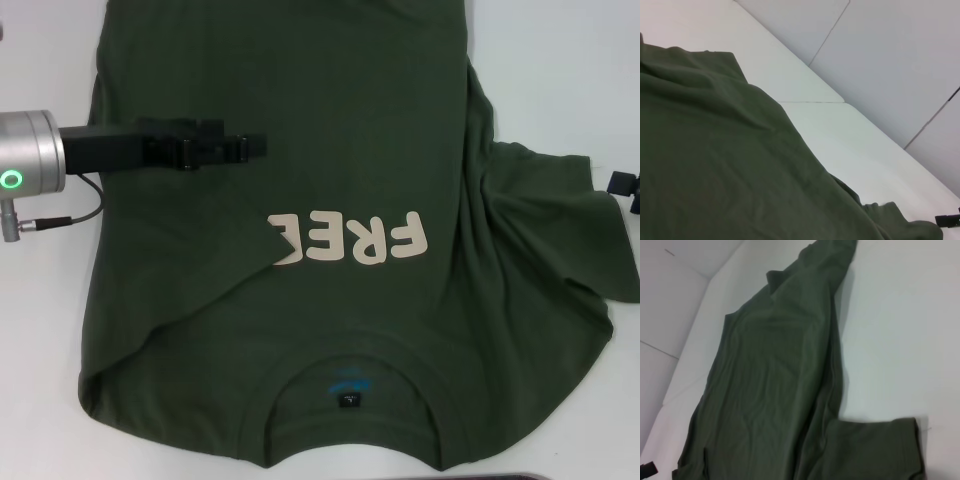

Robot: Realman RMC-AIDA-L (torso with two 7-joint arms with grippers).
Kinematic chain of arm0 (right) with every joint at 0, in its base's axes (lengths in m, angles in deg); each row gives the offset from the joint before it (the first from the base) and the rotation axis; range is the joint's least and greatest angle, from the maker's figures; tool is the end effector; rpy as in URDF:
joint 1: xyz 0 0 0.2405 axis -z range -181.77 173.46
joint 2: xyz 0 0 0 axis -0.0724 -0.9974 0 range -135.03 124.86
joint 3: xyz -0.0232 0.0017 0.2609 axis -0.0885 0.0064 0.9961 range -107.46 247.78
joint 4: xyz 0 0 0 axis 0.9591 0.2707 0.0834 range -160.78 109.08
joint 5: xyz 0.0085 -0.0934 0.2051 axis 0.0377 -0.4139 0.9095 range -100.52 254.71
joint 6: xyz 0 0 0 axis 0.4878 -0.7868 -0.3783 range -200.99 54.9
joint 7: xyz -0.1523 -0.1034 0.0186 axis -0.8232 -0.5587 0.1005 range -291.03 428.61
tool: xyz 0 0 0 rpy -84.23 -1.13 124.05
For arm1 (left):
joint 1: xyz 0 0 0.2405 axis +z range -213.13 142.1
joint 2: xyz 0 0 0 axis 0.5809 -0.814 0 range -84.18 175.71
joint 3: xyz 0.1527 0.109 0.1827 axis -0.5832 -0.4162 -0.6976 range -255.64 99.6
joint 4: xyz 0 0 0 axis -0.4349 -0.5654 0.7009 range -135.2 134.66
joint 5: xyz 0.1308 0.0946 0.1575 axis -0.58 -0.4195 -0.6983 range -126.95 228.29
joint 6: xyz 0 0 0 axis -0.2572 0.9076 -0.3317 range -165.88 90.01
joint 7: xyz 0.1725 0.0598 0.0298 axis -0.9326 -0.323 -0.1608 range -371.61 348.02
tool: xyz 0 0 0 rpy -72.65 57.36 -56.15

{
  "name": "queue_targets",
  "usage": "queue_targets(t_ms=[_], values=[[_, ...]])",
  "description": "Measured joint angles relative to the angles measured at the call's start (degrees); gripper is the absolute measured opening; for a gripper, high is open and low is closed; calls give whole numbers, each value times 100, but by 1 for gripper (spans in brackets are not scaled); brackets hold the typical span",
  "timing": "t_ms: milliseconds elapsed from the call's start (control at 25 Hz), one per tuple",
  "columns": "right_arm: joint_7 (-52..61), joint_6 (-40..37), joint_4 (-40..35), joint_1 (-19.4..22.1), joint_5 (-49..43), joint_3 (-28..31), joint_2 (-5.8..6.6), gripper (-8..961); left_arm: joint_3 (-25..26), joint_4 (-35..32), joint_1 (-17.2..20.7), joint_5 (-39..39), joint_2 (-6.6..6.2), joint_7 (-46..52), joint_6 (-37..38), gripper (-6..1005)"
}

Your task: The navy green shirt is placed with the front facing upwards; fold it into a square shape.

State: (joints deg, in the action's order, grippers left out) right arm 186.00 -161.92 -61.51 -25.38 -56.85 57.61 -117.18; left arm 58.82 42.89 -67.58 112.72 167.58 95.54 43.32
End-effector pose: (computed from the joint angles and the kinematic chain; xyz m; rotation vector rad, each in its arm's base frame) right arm 0.4022 0.3025 0.0435 -1.9617 1.7947 0.6866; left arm -0.2480 0.3840 -0.0511 -2.5809 -1.1731 -0.6347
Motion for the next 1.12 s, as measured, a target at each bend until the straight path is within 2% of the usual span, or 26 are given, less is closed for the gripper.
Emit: queue_targets(t_ms=[240, 400, 640, 1000, 1120], values=[[-61, 236, 283, -43, -14, -59, -5, 916, 0, 0, -17, 0, 0, -2, -5, 894], [-63, 352, 322, -65, -17, -137, -51, 916, 0, -1, -20, 0, 0, -3, -22, 893], [-105, 371, 323, -88, 4, -152, -58, 915, 0, -1, -14, 0, 0, 4, -57, 894], [-299, 513, 371, -86, 9, -150, -95, 789, 1, -1, -4, 0, 0, 11, -68, 892], [-354, 514, 374, -84, 16, -150, -114, 649, 1, -1, -1, 0, 0, 22, -68, 891]])
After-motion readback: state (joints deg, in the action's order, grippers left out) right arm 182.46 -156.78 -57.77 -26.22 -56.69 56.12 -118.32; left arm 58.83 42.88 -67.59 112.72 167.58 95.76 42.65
